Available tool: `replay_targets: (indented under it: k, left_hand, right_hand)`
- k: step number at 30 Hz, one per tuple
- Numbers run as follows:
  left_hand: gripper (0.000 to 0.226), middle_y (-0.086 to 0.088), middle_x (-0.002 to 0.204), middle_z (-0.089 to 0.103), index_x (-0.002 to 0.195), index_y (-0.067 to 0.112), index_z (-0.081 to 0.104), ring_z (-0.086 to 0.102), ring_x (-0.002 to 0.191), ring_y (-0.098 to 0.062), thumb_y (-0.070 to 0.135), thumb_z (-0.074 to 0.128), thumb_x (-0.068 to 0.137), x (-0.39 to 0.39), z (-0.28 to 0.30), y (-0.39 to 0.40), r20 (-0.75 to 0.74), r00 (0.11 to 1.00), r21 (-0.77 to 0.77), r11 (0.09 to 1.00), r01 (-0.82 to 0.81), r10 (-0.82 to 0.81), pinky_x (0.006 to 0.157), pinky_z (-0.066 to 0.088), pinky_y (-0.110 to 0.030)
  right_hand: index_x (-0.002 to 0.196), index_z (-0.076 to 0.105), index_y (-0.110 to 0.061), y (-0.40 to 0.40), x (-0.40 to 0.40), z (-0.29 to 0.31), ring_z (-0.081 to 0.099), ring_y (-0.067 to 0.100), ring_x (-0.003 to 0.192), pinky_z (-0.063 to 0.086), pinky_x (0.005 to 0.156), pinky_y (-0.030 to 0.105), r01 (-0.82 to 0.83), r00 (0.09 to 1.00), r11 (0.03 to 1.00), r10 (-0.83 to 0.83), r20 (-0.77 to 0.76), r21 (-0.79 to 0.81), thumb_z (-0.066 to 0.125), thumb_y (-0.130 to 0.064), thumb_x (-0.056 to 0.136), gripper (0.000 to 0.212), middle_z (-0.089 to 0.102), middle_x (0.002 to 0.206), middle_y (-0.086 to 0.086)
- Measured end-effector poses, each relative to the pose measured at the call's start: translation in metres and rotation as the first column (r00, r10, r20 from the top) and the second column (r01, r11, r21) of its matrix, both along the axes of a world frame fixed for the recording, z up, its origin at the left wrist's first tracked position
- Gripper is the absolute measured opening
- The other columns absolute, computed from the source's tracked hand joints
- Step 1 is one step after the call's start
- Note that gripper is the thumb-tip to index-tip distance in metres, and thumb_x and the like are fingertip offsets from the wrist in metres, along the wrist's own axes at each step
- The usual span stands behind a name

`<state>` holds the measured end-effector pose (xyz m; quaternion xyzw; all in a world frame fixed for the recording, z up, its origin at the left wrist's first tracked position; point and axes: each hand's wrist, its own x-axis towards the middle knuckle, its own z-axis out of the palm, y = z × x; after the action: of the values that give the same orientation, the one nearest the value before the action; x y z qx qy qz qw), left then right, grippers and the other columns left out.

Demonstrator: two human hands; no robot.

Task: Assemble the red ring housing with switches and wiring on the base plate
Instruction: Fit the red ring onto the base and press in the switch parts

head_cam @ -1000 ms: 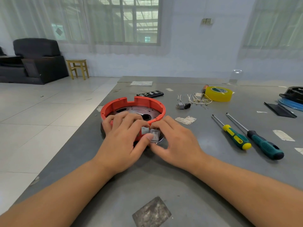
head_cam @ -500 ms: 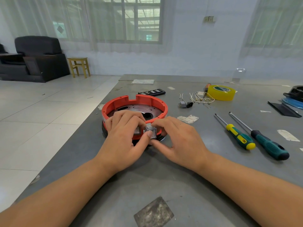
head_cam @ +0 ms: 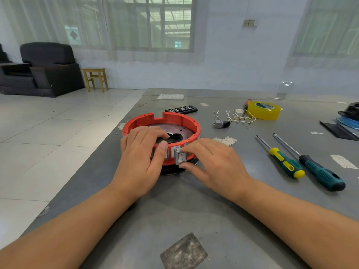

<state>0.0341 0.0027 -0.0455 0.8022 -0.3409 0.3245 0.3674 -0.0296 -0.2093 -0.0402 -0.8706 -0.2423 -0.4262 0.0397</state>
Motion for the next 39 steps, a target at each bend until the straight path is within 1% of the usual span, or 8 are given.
replay_targets:
  k: [4,8,12,19,29,34,36,39]
  left_hand:
    - [0.038,0.014,0.127,0.064,0.128,0.026,0.065,0.046,0.127,-0.002,0.034,0.039,0.101,0.006,0.0,0.005,-0.025,0.999,0.022,0.999,-0.026,0.027,0.111,0.025,-0.029]
    - [0.044,0.019,0.117,0.066,0.127,0.031,0.065,0.038,0.116,0.021,0.047,0.036,0.097,0.009,-0.003,0.005,-0.093,0.996,0.035,0.999,-0.005,0.008,0.108,0.021,-0.016]
    - [0.043,0.015,0.109,0.064,0.118,0.029,0.064,0.026,0.115,0.033,0.052,0.037,0.094,0.012,-0.007,0.004,-0.092,0.996,0.047,0.999,-0.008,0.013,0.102,0.027,-0.03]
    - [0.039,0.015,0.1,0.061,0.111,0.03,0.059,0.041,0.102,-0.002,0.06,0.044,0.092,0.01,-0.007,0.003,-0.067,0.997,0.094,0.995,-0.02,0.026,0.105,0.032,-0.037]
    - [0.04,0.019,0.092,0.06,0.101,0.034,0.058,0.044,0.094,0.003,0.072,0.054,0.087,0.013,-0.008,-0.002,-0.033,0.997,0.079,0.995,-0.062,0.065,0.099,0.027,-0.028]
    - [0.037,0.025,0.094,0.053,0.101,0.036,0.057,0.033,0.108,0.021,0.069,0.055,0.086,0.015,-0.01,0.001,-0.066,0.997,0.062,0.998,-0.027,0.031,0.094,0.034,-0.035]
    - [0.037,0.027,0.1,0.05,0.102,0.04,0.054,0.031,0.101,0.01,0.073,0.054,0.084,0.015,-0.01,0.002,-0.12,0.993,0.07,0.997,-0.013,0.021,0.094,0.036,-0.036]
    - [0.04,0.026,0.106,0.048,0.103,0.043,0.053,0.032,0.112,-0.006,0.077,0.052,0.081,0.016,-0.008,0.006,-0.186,0.982,0.102,0.995,0.01,0.009,0.093,0.034,-0.027]
  right_hand:
    - [0.111,0.072,-0.012,-0.001,0.002,0.0,0.071,0.022,0.095,0.057,0.074,0.036,0.024,1.0,0.999,-0.024,0.006,-0.022,0.07,-0.037,0.095,0.03,0.074,0.107,0.003]
    - [0.109,0.073,-0.013,0.0,0.005,-0.001,0.071,0.023,0.092,0.057,0.072,0.036,0.031,0.999,0.999,-0.031,0.02,-0.013,0.074,-0.034,0.092,0.027,0.074,0.104,0.003]
    - [0.113,0.072,-0.015,0.001,0.009,-0.002,0.069,0.02,0.095,0.055,0.072,0.033,0.048,0.999,0.999,-0.048,-0.018,-0.004,0.074,-0.035,0.092,0.029,0.073,0.107,0.001]
    - [0.113,0.072,-0.017,0.004,0.013,-0.003,0.068,0.019,0.095,0.055,0.07,0.036,0.054,0.997,0.998,-0.052,-0.049,0.032,0.073,-0.035,0.093,0.027,0.071,0.105,-0.002]
    - [0.117,0.067,-0.022,0.004,0.016,-0.002,0.061,0.009,0.094,0.055,0.07,0.031,0.037,0.987,0.992,-0.018,-0.163,0.117,0.071,-0.044,0.091,0.034,0.063,0.111,-0.007]
    - [0.127,0.062,-0.022,-0.002,0.02,0.0,0.051,0.009,0.12,0.047,0.096,0.028,0.062,0.982,0.965,-0.013,-0.188,0.254,0.056,-0.056,0.095,0.047,0.053,0.133,-0.008]
    - [0.127,0.064,-0.024,-0.006,0.022,0.0,0.044,0.012,0.131,0.04,0.108,0.035,0.103,0.976,0.972,-0.058,-0.21,0.212,0.053,-0.056,0.097,0.045,0.055,0.136,-0.01]
    - [0.119,0.067,-0.026,-0.007,0.025,-0.001,0.041,0.011,0.139,0.033,0.113,0.036,0.126,0.963,0.973,-0.074,-0.258,0.192,0.052,-0.058,0.096,0.042,0.063,0.127,-0.013]
